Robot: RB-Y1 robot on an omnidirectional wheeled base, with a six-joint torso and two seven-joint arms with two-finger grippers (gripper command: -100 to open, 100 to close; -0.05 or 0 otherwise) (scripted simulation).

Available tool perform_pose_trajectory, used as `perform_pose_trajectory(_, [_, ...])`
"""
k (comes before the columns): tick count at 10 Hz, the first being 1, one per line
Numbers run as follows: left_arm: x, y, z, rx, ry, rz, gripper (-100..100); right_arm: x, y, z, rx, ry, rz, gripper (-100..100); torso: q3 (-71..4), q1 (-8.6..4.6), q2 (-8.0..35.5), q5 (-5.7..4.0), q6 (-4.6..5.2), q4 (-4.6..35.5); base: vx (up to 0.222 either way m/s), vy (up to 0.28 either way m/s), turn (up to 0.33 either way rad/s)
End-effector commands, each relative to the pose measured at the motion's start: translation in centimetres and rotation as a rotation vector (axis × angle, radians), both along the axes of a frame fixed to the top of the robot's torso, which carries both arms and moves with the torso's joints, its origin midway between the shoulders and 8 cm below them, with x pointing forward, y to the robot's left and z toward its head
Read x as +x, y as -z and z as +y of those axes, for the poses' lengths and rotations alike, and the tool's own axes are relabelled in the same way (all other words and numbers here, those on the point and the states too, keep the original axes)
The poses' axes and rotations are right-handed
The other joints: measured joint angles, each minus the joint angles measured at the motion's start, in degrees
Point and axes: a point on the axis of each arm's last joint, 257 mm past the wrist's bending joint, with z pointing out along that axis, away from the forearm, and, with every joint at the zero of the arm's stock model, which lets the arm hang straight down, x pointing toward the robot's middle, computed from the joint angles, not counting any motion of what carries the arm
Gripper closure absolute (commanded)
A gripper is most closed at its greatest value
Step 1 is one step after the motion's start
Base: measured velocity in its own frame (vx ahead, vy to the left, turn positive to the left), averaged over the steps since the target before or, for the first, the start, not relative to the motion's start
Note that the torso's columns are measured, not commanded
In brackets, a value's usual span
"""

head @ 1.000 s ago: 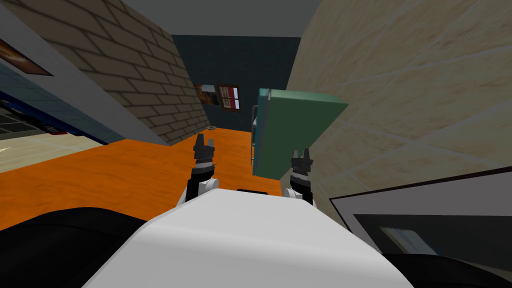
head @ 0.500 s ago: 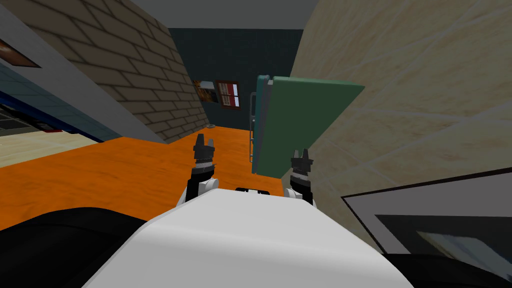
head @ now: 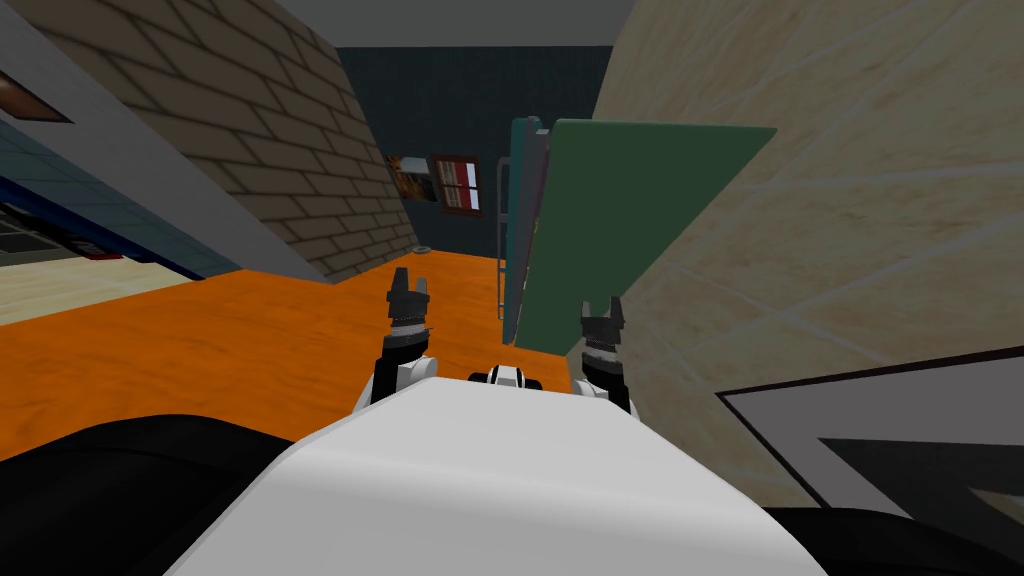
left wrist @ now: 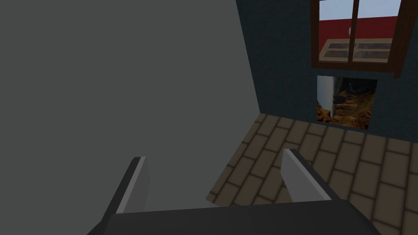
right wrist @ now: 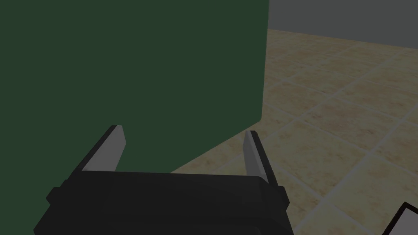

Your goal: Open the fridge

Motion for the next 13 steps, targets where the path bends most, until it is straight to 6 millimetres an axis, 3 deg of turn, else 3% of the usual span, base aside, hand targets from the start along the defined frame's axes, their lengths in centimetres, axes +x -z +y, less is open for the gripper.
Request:
perform_pose_trajectory(1, [0.0,0.0,0.0,0.000,0.000,0.000,0,-0.1,0.4,0.5,0.034,-0.081,0.013,-100,-0.05,0.03,0.05,0.01,0.00,0.05,0.049,0.033,0.044])
perform_pose_trajectory(13, [0.0,0.0,0.0,0.000,0.000,0.000,0,-0.4,2.3,1.2,0.577,-0.398,0.055,-100,-0.02,-0.03,0.11,-0.01,0.00,0.08,0.058,0.032,0.051])
